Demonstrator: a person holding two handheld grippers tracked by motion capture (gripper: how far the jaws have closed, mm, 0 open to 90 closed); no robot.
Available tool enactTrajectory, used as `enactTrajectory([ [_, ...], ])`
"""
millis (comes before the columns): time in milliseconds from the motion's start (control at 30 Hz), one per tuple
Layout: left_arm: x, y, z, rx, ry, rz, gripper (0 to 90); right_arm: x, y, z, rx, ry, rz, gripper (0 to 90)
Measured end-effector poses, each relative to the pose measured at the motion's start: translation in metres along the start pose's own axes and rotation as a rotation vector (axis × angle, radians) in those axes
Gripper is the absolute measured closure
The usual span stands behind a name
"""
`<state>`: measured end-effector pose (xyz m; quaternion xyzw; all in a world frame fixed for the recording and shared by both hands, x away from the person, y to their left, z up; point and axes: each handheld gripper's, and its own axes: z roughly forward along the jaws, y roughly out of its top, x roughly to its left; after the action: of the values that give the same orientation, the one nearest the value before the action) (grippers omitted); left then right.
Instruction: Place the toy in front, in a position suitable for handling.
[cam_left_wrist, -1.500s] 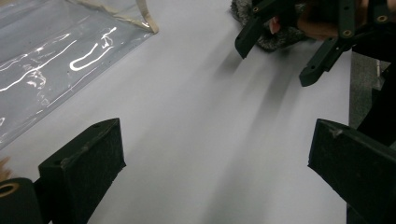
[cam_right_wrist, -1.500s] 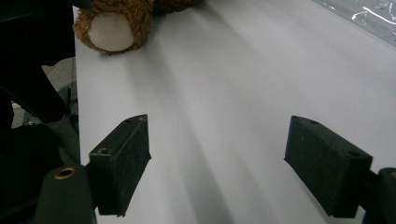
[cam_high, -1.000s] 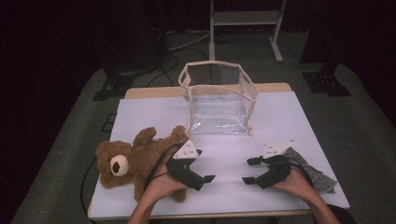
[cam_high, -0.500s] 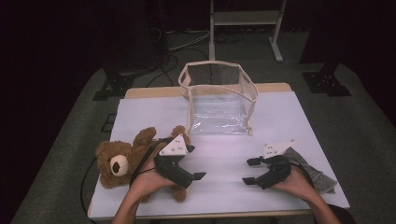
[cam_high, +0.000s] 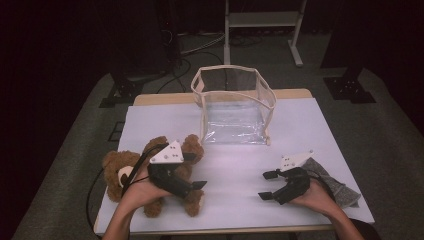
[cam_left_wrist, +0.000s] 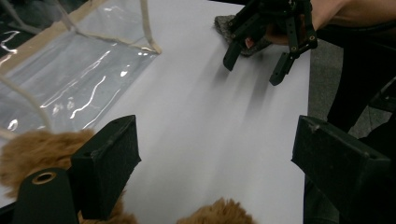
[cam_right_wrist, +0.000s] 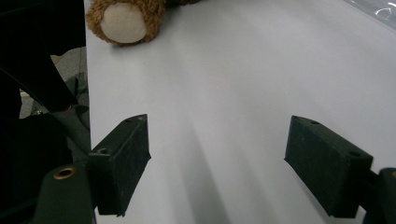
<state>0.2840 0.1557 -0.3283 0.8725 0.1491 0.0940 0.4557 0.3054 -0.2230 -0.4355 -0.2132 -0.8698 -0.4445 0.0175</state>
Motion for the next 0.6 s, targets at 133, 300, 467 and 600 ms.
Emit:
enactTrajectory([
  [133, 0.005, -0.003, -0.017, 0.001, 0.028, 0.001, 14.1, 0.001, 0.001, 0.001, 0.002, 0.006, -0.003, 20.5],
  [300, 0.011, -0.009, -0.042, 0.007, 0.084, -0.003, 14.2, 0.001, 0.001, 0.004, 0.009, 0.011, -0.007, 20.5],
  [467, 0.015, -0.018, -0.058, 0.024, 0.121, -0.004, 14.2, 0.003, 0.001, 0.004, 0.012, 0.015, -0.013, 20.5],
  [600, 0.02, -0.032, -0.073, 0.046, 0.151, -0.019, 14.2, 0.003, 0.001, 0.005, 0.014, 0.018, -0.015, 20.5],
])
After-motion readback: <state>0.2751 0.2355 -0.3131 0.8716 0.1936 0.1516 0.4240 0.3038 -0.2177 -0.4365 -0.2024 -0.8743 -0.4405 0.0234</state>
